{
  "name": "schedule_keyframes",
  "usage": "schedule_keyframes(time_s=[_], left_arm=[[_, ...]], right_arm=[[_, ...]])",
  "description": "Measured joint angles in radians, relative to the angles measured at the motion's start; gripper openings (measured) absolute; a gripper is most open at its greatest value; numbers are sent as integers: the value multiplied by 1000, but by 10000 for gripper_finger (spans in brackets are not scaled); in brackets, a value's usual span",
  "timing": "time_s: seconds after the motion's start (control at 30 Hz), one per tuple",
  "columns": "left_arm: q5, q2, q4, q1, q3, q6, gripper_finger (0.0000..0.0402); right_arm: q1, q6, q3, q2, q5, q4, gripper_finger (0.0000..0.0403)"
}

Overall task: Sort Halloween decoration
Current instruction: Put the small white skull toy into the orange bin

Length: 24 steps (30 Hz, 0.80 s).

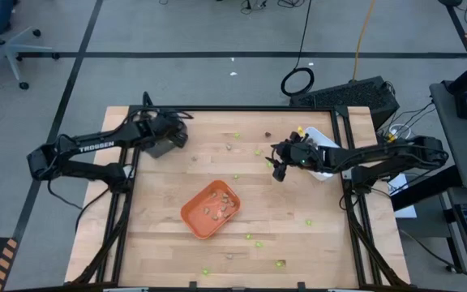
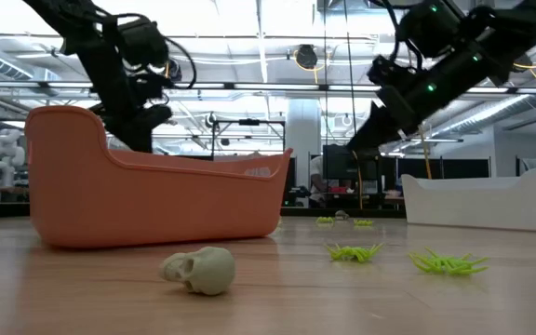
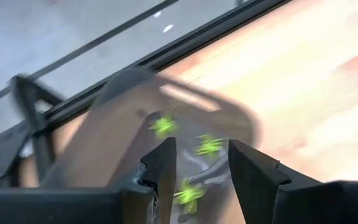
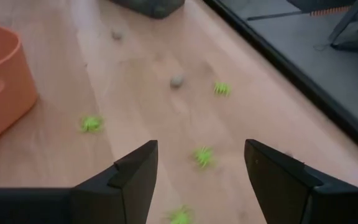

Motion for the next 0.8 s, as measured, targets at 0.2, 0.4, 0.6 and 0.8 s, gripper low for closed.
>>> schedule_keyframes(time_s=[0.2,0.4,0.6,0.8], left_arm=[[-74,-1,173,-206,0,32,143],[-88,-1,247,-336,0,95,143],[-40,20,241,-347,-33,79,143],[107,88,241,-334,-68,127,143]], right_arm=[[-33,-60,75,1,-3,-54,224],[-37,-75,78,13,-34,-62,224],[-36,-29,78,57,-62,-61,224],[-13,8,78,118,-85,-55,224]])
